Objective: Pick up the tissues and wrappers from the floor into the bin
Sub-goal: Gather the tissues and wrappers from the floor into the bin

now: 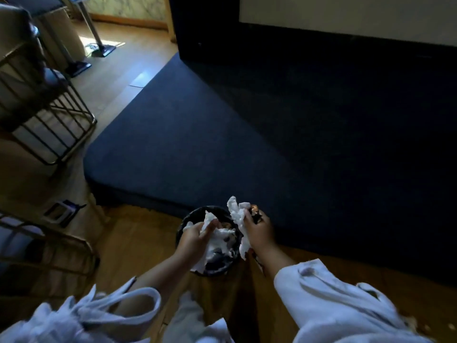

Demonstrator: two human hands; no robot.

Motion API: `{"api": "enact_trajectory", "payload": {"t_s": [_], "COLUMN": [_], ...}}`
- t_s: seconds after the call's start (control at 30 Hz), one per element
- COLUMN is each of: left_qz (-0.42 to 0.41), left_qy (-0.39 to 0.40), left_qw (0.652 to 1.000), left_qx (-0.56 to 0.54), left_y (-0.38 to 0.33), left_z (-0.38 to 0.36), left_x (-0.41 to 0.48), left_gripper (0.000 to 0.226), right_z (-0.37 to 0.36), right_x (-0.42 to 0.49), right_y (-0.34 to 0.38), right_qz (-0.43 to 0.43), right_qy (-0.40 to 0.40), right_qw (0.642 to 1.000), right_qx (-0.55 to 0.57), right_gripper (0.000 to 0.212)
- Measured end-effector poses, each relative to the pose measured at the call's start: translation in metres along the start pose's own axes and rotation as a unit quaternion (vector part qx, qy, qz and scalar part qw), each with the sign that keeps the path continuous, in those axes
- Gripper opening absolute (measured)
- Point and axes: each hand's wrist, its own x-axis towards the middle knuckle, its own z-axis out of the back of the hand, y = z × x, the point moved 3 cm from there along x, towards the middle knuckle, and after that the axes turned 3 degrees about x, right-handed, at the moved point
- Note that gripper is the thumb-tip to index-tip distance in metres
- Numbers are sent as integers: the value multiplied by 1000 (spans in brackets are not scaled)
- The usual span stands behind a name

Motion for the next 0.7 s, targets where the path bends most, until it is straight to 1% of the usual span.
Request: {"api": "enact_trajectory", "payload": {"t_s": [0.07,0.1,0.2,0.27,0.4,0.5,0.57,0.63,0.7], "left_qz": [8,14,27,37,73,99,123,144,163], "left_qy": [13,24,50,62,85,86,85,90,101], "left_qw": [1000,1000,998,997,994,991,988,985,981], "left_qx": [5,5,15,28,3,10,28,37,40], "left_y": [1,2,4,12,36,61,83,109,141], "left_z": [13,19,34,41,45,39,30,21,11], "left_x": [27,38,75,101,156,185,205,226,243], "left_gripper": [41,42,32,25,20,20,19,18,21], "right_z": [-20,-28,-53,-69,-98,-112,-120,-127,-133], "right_x": [21,30,52,67,102,123,136,152,167], "right_y": [3,4,1,-10,-48,-77,-95,-120,-152], "right_qz": [-5,-8,-27,-54,-113,-126,-151,-184,-214], "right_qy": [-16,-26,-51,-67,-105,-137,-160,-149,-148], "right_qw": [1000,999,998,996,987,982,974,969,964], "right_qx": [9,16,30,39,43,39,57,77,62], "right_gripper": [17,16,10,17,19,17,12,2,20]}}
